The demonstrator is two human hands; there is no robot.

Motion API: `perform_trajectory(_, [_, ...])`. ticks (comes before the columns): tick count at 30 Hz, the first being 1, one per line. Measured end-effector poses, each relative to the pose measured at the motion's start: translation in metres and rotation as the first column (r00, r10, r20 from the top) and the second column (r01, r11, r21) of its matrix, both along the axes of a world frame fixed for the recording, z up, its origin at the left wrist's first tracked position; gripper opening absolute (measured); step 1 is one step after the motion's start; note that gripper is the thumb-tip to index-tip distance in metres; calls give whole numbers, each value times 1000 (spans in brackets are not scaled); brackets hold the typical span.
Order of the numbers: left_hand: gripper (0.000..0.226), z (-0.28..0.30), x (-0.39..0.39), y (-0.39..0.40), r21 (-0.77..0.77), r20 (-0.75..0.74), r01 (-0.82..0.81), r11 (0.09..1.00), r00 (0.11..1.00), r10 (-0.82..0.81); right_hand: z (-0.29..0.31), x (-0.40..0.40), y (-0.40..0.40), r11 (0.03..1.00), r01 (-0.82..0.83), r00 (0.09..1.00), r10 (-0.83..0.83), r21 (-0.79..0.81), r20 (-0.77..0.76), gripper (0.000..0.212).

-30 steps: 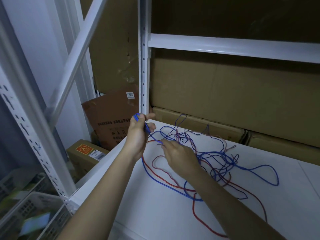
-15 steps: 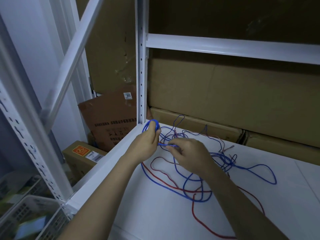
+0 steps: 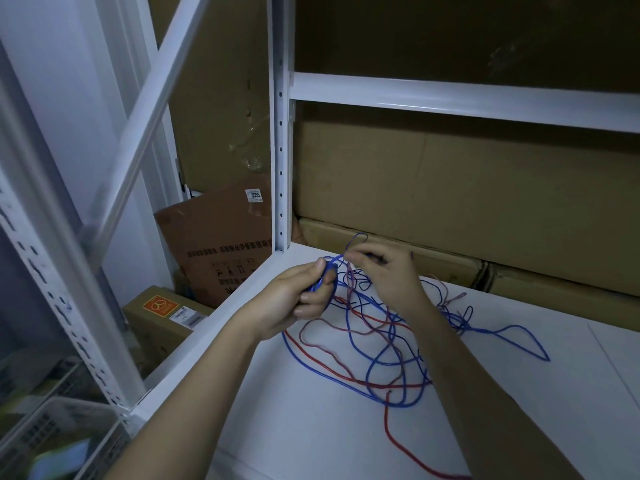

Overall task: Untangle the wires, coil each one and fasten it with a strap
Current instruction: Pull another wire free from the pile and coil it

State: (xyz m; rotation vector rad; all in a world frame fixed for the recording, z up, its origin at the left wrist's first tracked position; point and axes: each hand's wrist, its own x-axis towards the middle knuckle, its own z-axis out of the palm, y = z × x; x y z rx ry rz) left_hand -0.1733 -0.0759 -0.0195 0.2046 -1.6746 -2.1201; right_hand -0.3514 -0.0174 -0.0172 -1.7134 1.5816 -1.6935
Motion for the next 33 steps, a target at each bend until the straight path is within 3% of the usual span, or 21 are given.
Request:
perform_trajectory(3, [26,-1,0,-1,99,-78,-18,995,997,26,-14,5,-3,978,-107,986,82,181,144,20])
perform_trajectory(5, [26,-2,-3,-2,137,-102,-88,987,990,102,-26,10,-4,969,-77,986,40,235,160,24])
perform_trajectory(8, [26,-1,-8,-4,258,-166,-165,952,963,212,-44,14,0,949,68,997,-54,308,-57,27])
perform_trajectory(10, [29,-2,-11,-6,302,-166,-247,921,937,306,-55,14,3,926,139,961,-42,350,-272,23])
perform_trajectory(12, [30,-1,-16,-8,325,-158,-328,887,906,393,-64,14,6,911,159,923,0,381,-385,33])
perform_trajectory(14, [27,-1,-22,-9,354,-162,-377,856,876,454,-71,14,8,911,138,935,11,389,-356,42])
perform_trajectory(17, [23,0,-31,-9,351,-170,-445,824,835,523,-79,10,10,909,216,943,-100,357,-317,30])
perform_trajectory(20, [22,0,-41,-11,212,-156,-538,816,805,572,-82,3,18,909,302,877,-147,288,-457,32])
perform_trajectory(23, [17,-5,-56,-10,3,-117,-596,803,797,593,-80,-2,31,956,270,753,-137,112,-644,33])
perform_trajectory(27, [15,-19,-74,-2,-409,-11,-490,770,846,532,-63,-6,48,981,194,633,-120,6,-764,20])
perform_trajectory(30, [16,-31,-83,3,-778,193,-192,598,833,519,-56,-16,61,984,178,686,-138,-19,-714,19])
perform_trajectory(33, [20,-37,-90,10,-851,302,0,526,819,489,-53,-37,72,963,258,821,-175,79,-543,24])
